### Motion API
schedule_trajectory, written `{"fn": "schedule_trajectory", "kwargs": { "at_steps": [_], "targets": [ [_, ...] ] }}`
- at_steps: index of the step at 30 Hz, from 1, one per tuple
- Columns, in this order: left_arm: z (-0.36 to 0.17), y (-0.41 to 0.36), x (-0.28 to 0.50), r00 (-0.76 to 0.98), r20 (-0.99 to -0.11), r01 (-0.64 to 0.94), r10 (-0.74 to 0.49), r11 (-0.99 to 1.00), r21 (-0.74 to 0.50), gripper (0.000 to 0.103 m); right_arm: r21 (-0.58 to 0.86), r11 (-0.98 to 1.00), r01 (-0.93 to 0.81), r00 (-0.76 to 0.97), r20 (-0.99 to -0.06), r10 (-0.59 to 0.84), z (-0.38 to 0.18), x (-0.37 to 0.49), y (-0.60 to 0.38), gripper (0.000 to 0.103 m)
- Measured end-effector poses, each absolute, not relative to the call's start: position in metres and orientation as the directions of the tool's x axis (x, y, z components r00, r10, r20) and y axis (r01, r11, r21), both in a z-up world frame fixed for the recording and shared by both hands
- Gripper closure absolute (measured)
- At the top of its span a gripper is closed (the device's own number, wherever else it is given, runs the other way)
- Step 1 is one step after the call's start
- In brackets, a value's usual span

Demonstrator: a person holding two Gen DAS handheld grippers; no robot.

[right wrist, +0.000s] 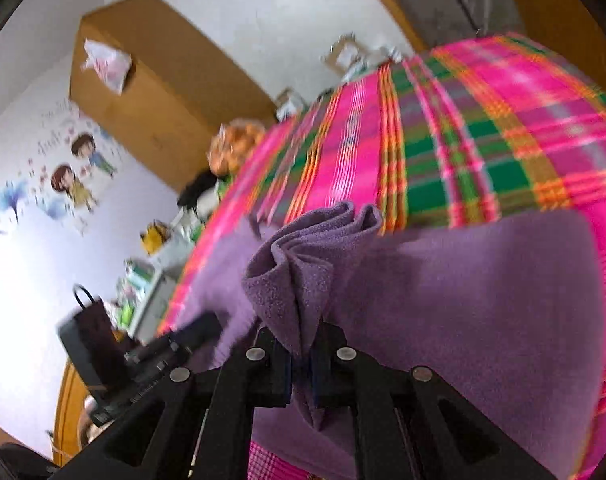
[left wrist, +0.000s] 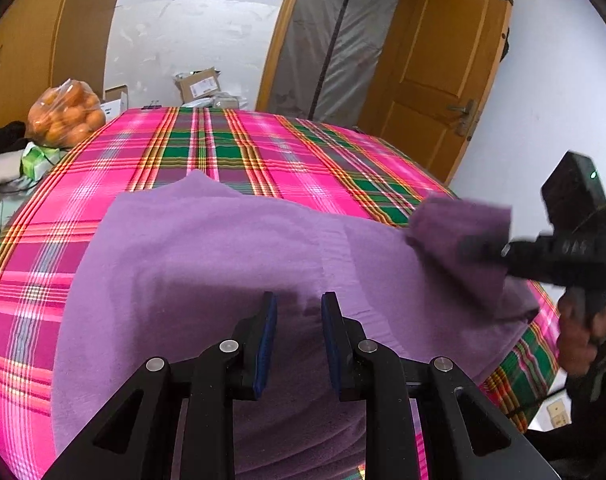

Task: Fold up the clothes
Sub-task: 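Fold the gripped sweater edge over toward the left gripper with the right gripper, then lay the folded edge onto the sweater and open the right gripper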

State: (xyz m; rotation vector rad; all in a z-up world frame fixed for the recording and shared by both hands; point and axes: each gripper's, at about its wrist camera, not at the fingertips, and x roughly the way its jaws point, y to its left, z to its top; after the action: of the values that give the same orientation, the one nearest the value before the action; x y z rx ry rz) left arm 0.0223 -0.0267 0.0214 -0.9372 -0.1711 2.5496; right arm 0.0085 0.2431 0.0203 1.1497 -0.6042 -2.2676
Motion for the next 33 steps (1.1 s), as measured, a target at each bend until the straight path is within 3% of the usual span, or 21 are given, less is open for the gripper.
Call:
{"fn": "schedule_trajectory", "kwargs": {
  "at_steps": [8, 17, 22, 33],
  "targets": [
    [0.025, -0.020, 0.025, -0.682, -0.588, -0.359, 0.434, -0.900, -0.248, 0.080, 0.564, -0.762, 0.318, -0.401, -0.648, -0.647, 0.005, 0.019, 0.220, 0.074],
    [0.039, -0.002, 0.028, -0.670, -0.564, -0.414, 0.482, -0.874, -0.254, 0.080, 0.565, -0.718, 0.407, -0.337, -0.637, -0.693, 0.006, 0.046, 0.223, 0.074],
    [0.043, 0.023, 0.026, -0.640, -0.569, -0.472, 0.515, -0.849, -0.237, 0.080, 0.575, -0.732, 0.365, -0.429, -0.594, -0.680, 0.018, 0.053, 0.259, 0.074],
    [0.019, 0.067, 0.017, -0.556, -0.674, -0.497, 0.487, -0.844, -0.201, 0.080, 0.598, -0.762, 0.248, -0.552, -0.559, -0.619, 0.022, 0.058, 0.325, 0.074]
  ]
}}
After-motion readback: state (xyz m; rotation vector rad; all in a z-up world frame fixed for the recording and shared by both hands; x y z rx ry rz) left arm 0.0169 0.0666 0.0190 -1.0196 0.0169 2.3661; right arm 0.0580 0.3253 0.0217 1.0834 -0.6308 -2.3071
